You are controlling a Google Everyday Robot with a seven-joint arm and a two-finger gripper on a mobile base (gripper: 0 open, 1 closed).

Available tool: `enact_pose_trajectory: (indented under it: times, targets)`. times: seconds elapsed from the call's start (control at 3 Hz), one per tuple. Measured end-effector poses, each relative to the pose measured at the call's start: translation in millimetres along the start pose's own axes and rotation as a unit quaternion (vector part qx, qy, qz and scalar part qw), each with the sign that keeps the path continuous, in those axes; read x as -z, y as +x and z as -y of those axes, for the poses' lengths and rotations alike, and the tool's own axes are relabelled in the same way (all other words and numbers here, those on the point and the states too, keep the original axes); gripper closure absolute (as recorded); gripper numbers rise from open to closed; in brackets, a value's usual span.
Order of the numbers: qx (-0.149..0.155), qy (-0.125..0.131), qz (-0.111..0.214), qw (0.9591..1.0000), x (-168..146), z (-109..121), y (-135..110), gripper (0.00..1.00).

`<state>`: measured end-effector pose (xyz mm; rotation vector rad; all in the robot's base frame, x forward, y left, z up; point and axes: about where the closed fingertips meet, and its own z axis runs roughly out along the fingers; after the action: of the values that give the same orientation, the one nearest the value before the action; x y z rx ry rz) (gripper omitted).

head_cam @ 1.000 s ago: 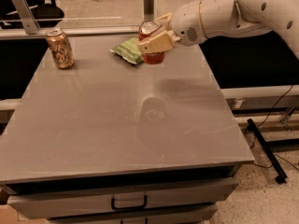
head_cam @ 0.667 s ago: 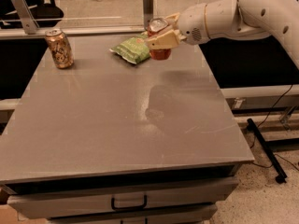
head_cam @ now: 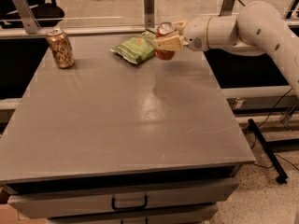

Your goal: Move coke can near green jalapeno chip bag

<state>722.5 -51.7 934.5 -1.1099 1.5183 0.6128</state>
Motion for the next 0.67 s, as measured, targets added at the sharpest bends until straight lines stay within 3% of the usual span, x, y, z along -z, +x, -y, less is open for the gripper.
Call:
enact_pose_trajectory:
  times: [0.67]
  targets:
    - [-0.038,0.046,0.006,0.9982,-10.9,26.9,25.1,0.36]
